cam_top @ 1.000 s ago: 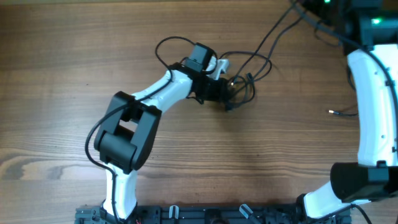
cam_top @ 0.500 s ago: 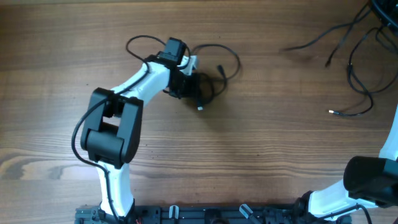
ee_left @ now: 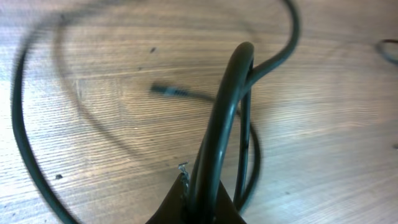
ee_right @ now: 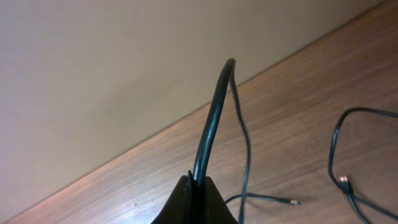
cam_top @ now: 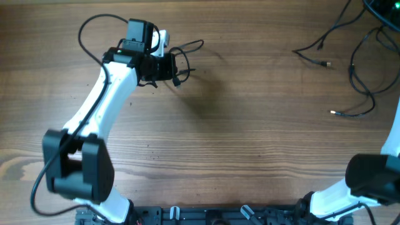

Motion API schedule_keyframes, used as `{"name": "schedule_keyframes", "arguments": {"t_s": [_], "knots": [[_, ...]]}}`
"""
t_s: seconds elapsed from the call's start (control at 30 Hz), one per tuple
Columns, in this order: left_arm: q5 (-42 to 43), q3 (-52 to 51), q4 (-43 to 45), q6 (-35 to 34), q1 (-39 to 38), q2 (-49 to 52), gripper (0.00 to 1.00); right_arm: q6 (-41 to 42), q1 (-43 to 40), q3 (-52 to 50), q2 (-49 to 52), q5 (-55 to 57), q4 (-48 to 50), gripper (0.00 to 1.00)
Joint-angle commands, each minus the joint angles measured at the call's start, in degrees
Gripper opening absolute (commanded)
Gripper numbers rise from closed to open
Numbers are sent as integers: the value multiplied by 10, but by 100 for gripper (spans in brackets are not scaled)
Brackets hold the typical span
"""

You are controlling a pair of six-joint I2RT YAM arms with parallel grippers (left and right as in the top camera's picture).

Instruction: Untangle cables

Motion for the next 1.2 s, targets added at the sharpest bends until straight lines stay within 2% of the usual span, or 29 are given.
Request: {"name": "schedule_keyframes", "arguments": {"t_s": [0.0,0.13,0.37,0.47,0.6,0.83,0.9,0.93,1.0,1.03,1.17], "knots": [[2,0,-7,-3,-8,-27,4,-14,1,4,57,-7,48,4],[3,0,-9,-3,-22,-27,4,-12,-2,4,85,36,165,4],[3,0,-8,-3,-34,-27,4,-11,-4,4,79,289,294,4],[3,0,-7,-3,-37,-27,4,-13,-4,4,82,302,297,4],[3,0,-4,-3,-37,-27,4,-12,-3,4,107,287,254,4],[3,0,-3,-3,-37,-27,4,-13,-3,4,218,226,214,6],[3,0,-3,-3,-38,-27,4,-13,-3,4,239,224,207,15],[3,0,-3,-3,-38,-27,4,-12,-3,4,245,224,204,25],[3,0,-3,-3,-40,-27,5,-12,-4,4,249,224,196,71],[3,0,-3,-3,-41,-27,6,-12,-4,4,249,224,194,100],[3,0,-2,-3,-48,-27,6,10,-4,4,222,220,169,100]]}}
